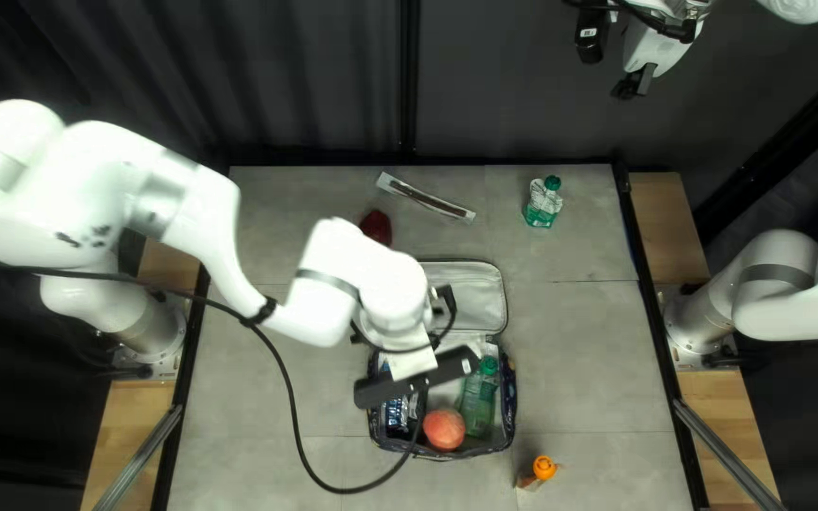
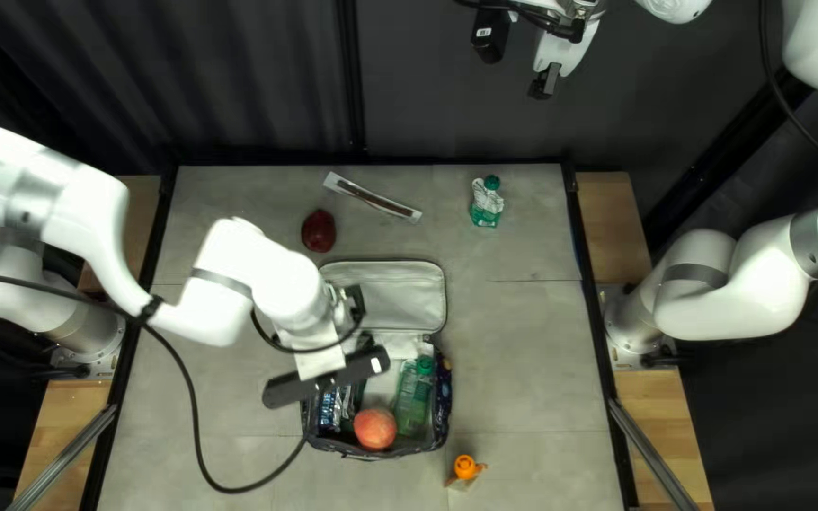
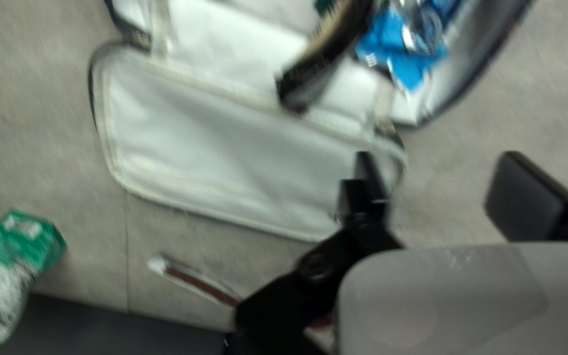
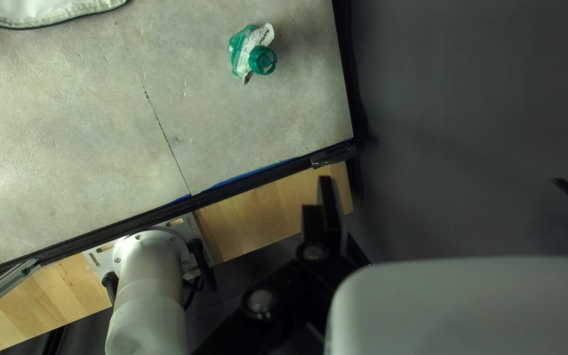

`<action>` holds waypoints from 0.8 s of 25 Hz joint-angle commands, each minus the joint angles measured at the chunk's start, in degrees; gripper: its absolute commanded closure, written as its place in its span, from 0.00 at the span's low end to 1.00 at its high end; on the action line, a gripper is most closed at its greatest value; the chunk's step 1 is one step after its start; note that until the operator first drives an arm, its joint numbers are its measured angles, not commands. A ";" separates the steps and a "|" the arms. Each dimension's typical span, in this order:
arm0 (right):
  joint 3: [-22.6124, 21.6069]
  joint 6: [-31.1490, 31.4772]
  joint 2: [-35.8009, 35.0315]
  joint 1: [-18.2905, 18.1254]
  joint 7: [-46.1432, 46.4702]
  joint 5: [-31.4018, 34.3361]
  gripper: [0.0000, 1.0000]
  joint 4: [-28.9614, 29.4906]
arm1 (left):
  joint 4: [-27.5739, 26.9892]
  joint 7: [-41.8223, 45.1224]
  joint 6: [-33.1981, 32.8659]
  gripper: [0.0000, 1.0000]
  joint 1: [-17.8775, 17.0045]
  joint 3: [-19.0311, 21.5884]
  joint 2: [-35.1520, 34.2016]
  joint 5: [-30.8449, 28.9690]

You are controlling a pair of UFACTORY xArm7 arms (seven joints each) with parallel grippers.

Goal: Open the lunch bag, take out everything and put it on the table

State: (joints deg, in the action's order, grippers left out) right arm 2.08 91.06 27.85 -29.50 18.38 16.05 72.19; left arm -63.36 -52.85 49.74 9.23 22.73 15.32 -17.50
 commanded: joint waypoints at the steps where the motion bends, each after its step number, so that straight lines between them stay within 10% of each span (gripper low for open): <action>1: 0.00 0.00 0.00 0.00 0.00 0.00 0.00 0.00 | -1.67 0.37 -3.69 0.00 -0.89 -0.71 5.16 -2.23; 14: 0.00 0.00 0.00 0.00 0.00 0.00 0.00 0.00 | -3.60 -3.60 -7.02 0.00 2.19 -0.83 10.05 0.27; 16: 0.00 0.00 0.00 0.00 0.00 0.00 0.00 0.00 | -3.50 -3.98 -7.13 0.94 2.47 -0.61 10.12 0.76; 20: 0.00 0.00 0.00 0.00 0.00 0.00 0.00 0.00 | -3.92 -4.74 -5.97 1.00 2.78 -0.14 9.67 1.58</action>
State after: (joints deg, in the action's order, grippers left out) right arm 2.08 91.06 27.85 -29.50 18.38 16.05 72.19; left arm -67.03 -57.21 43.04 11.84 22.31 25.37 -16.41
